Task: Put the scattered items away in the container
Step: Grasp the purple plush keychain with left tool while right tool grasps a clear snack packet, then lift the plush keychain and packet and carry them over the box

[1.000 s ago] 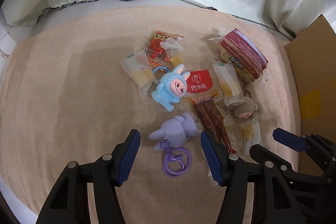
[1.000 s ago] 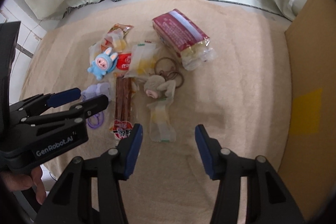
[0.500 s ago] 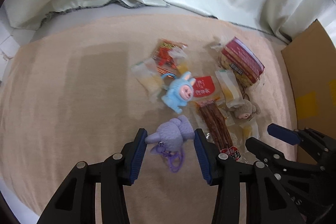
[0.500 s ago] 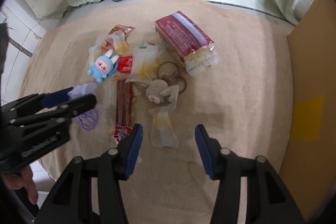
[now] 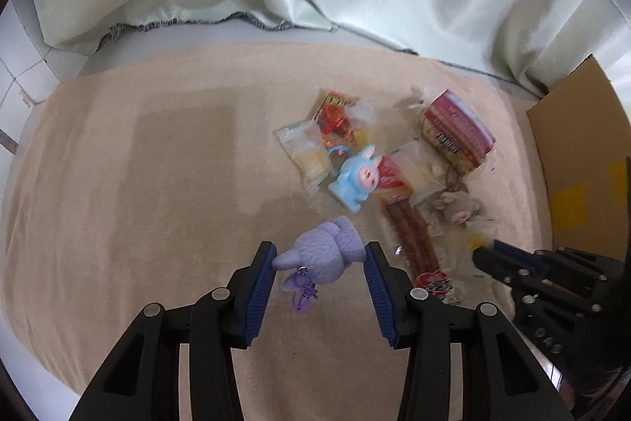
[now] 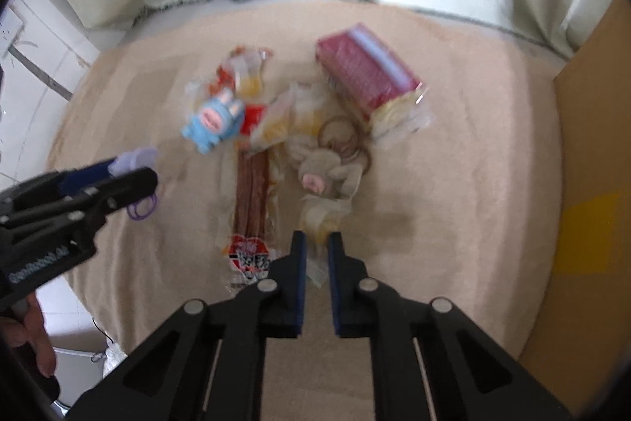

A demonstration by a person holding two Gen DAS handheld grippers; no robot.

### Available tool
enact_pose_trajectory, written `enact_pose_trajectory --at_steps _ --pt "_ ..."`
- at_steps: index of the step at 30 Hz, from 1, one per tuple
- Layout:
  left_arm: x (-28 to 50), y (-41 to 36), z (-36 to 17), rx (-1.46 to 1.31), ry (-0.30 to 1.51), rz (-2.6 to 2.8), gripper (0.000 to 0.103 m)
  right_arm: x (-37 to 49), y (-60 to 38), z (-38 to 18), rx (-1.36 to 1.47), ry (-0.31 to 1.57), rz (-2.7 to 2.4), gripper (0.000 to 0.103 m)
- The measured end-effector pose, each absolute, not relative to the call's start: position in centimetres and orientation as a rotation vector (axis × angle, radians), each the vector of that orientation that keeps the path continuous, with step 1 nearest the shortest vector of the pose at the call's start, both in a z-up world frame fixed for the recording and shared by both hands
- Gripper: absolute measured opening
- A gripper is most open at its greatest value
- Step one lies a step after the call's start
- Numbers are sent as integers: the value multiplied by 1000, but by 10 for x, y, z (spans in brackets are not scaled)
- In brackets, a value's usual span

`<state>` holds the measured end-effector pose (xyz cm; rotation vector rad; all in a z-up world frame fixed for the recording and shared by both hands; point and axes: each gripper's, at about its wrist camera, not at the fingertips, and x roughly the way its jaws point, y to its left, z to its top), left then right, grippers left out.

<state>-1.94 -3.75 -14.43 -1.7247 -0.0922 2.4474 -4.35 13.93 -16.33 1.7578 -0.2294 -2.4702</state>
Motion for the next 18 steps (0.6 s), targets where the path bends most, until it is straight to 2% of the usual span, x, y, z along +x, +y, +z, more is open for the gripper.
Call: enact_pose_trajectory --at_steps 10,18 --pt "-24 -32 -89 -1562 -122 2518 47 -44 156 -92 1520 -306 -2595 13" --pt "-33 -30 -38 -1419 -121 2585 47 -46 159 -38 1339 -295 -2669 13"
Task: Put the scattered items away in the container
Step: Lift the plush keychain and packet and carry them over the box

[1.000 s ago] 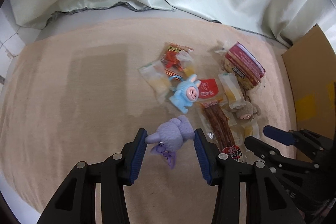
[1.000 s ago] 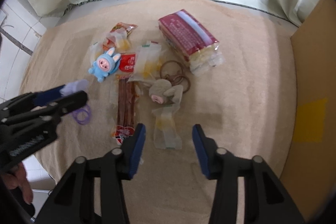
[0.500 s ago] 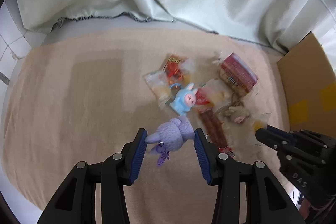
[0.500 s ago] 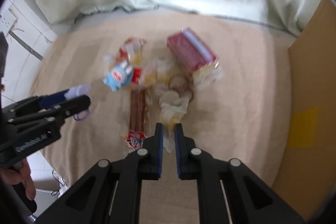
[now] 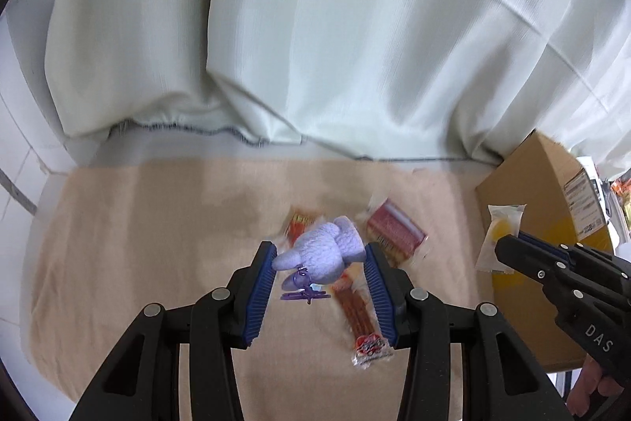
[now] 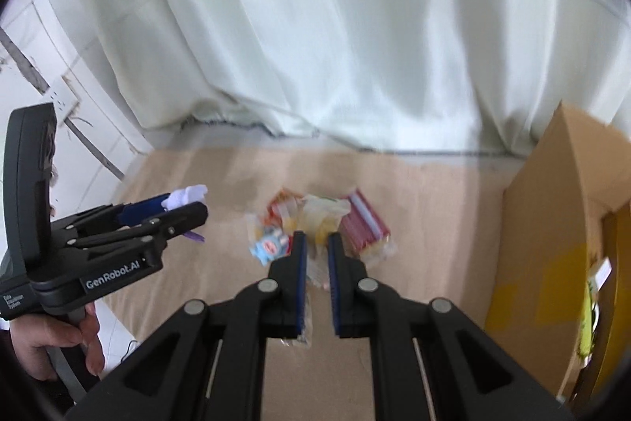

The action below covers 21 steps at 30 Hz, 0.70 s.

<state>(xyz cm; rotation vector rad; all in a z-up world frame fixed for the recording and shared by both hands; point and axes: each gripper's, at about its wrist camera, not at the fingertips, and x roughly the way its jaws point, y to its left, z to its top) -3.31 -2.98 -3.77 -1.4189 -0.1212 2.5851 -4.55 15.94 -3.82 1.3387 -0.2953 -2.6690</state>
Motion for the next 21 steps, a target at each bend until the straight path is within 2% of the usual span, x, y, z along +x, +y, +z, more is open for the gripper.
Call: enact_pose_trajectory --at_steps 21 --pt "-37 -5 -1 -1325 -74 2608 47 -33 184 -14 1249 -305 -2747 13"
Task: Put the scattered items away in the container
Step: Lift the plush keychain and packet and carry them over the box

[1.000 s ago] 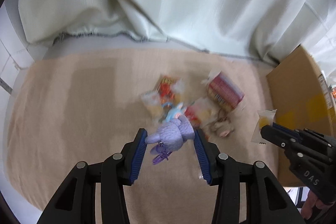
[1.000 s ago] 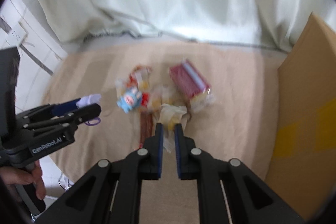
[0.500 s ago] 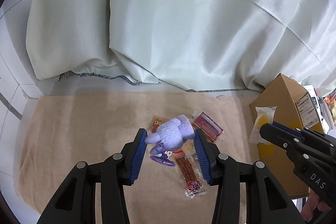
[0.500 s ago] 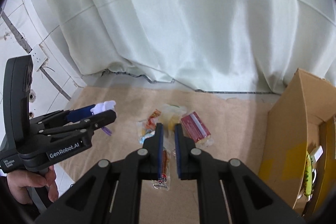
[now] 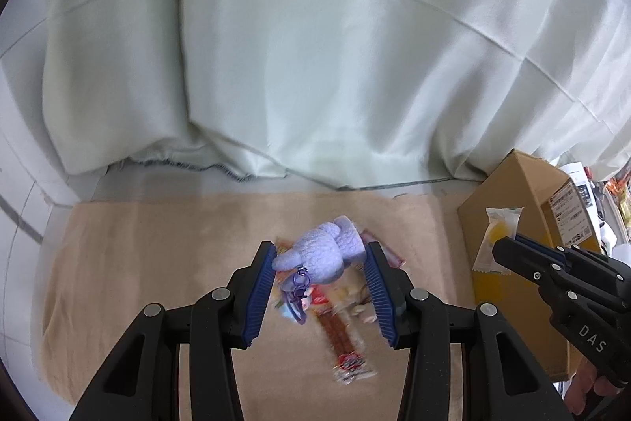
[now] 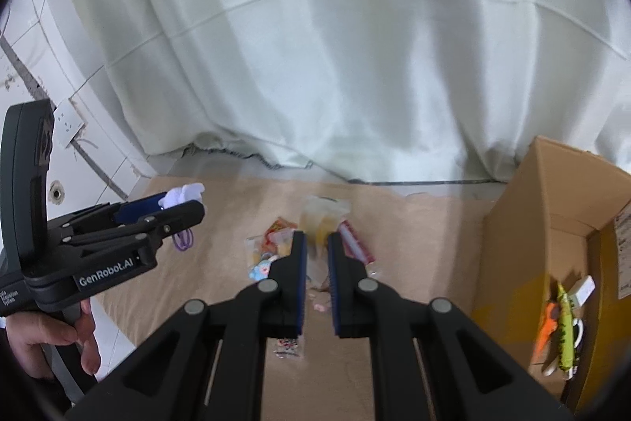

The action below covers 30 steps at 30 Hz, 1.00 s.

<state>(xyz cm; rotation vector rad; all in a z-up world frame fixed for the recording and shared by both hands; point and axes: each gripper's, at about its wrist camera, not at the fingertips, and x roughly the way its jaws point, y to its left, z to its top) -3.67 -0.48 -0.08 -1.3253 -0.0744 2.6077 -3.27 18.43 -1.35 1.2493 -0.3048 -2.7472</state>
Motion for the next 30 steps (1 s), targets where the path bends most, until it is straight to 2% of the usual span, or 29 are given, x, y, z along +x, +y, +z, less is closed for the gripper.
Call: enact_pose_trajectory --at_steps 16,30 --pt "-59 124 45 -1145 39 2448 47 19 295 23 1204 -454 -3028 13" --pt "-45 255 48 -1084 151 2241 47 88 368 7 1297 -635 -3179 13"
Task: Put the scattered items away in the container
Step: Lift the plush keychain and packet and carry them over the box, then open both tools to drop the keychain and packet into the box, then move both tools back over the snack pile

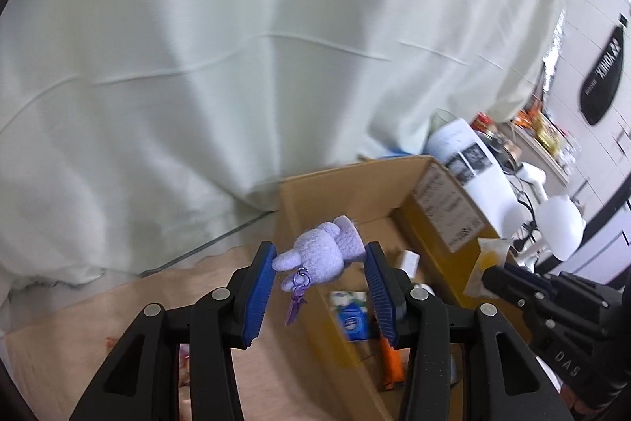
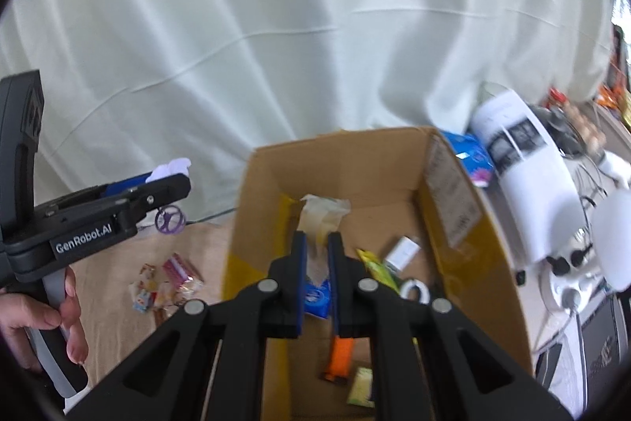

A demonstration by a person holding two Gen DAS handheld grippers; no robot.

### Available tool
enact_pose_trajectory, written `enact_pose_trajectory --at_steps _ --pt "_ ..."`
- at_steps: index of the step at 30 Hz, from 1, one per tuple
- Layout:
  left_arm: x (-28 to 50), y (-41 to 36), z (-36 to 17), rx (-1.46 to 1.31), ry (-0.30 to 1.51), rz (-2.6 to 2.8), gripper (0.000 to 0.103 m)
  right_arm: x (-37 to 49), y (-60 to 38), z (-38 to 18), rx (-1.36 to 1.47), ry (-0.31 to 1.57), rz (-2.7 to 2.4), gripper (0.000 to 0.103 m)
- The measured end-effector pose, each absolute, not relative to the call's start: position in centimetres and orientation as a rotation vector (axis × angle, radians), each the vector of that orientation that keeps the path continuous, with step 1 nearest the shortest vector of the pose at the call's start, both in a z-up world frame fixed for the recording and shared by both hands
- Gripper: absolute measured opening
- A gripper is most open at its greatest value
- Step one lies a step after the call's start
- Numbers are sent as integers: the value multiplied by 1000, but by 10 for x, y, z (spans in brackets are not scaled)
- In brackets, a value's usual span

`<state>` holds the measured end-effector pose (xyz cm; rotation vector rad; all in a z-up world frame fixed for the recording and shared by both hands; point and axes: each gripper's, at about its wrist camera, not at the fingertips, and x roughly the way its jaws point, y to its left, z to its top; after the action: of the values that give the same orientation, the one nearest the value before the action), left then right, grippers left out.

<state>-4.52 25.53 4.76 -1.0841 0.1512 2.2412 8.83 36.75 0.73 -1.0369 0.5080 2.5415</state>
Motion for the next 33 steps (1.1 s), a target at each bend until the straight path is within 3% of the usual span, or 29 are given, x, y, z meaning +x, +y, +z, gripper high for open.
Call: enact_pose_trajectory --at_steps 11,23,24,25,26,28,29,31,32,33 --pt "-29 327 20 -1129 216 2125 47 126 395 -11 -1039 587 2429 13" --pt "-28 343 -4 -1229 209 2060 50 129 400 -22 -1081 624 2378 15" --pt "-28 342 -4 -1226 203 2060 64 130 400 -22 -1081 622 2371 18" --pt "-28 343 -3 -1219 207 2061 87 130 400 -22 -1081 625 2366 26" --pt "-27 343 -2 -1204 224 2073 94 130 401 -23 -1083 629 2362 32" --pt "-26 340 2 -1170 234 2101 97 131 401 -24 -1085 630 2352 58" --pt "-26 339 4 -1164 229 2102 97 131 400 -24 -1089 622 2347 64" --pt "-29 335 7 -1174 212 2093 97 130 399 -25 -1100 594 2335 95" --pt "-30 334 8 -1176 208 2095 97 129 398 -25 -1105 579 2332 103" --pt "-30 332 10 -1172 207 2101 97 128 397 -25 -1108 561 2330 103"
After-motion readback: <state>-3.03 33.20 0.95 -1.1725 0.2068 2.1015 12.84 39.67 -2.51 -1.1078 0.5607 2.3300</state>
